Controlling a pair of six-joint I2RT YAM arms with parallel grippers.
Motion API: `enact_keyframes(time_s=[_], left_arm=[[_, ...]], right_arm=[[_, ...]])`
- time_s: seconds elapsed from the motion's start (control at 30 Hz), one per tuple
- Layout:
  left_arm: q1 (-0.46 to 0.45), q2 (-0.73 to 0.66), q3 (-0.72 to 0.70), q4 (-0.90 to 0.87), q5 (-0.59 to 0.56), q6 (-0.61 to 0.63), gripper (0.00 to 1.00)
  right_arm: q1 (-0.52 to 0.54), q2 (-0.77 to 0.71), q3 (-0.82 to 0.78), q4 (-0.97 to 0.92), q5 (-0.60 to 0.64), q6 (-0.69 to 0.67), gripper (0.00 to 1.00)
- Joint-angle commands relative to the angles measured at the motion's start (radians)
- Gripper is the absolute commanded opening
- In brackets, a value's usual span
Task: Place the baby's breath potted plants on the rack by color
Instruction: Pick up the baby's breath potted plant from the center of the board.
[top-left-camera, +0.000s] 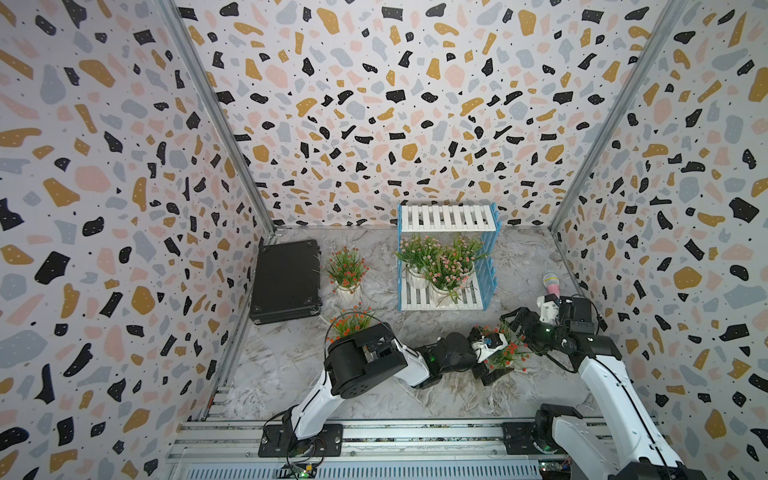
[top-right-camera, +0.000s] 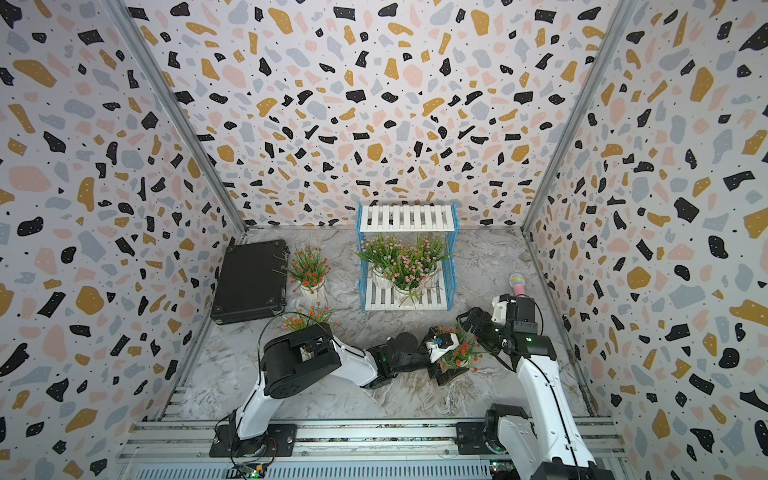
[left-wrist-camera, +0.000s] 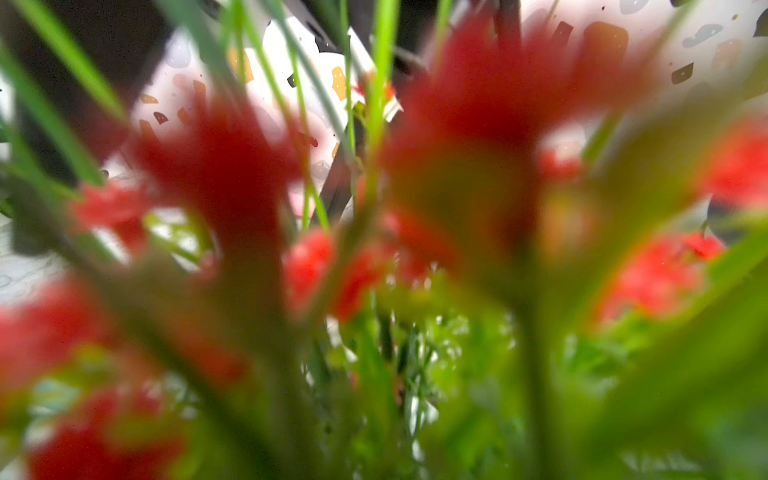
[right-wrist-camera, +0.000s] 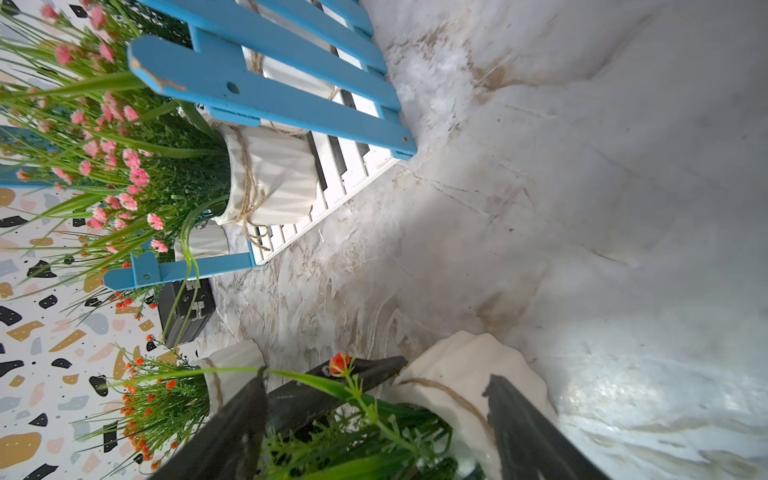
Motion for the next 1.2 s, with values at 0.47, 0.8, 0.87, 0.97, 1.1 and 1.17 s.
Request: enact_keyframes(time_s=[0.47, 0.8, 0.87, 0.97, 1.1, 1.17], left_arm=[[-0.004, 0.048, 0.047, 0.028, 0.019, -0.029, 0.78], [-0.004, -0.059, -0.043, 0.028, -0.008, -0.019, 0.71], [-0.004, -0.105, -0.080, 0.028, -0.026, -0.013, 0.71], [-0.004, -0.195, -0.137, 0.002, -0.048, -0.004, 0.70], [-0.003, -0.358, -0.187, -0.118, -0.114, 0.005, 0.71], [0.001, -0.443, -0.189, -0.215, -0.138, 0.006, 0.71]], right_arm=[[-0.005, -0.042, 0.018, 0.001, -0.024, 0.041, 0.85], [-0.006, -0.084, 0.134, -0.102, 0.131, -0.057, 0.88], [-0.008, -0.087, 0.171, -0.124, 0.177, -0.084, 0.89], [-0.008, -0.085, 0.229, -0.156, 0.234, -0.125, 0.90], [-0.008, -0.086, 0.303, -0.202, 0.300, -0.179, 0.91], [-0.008, -0.089, 0.324, -0.216, 0.313, -0.194, 0.91]])
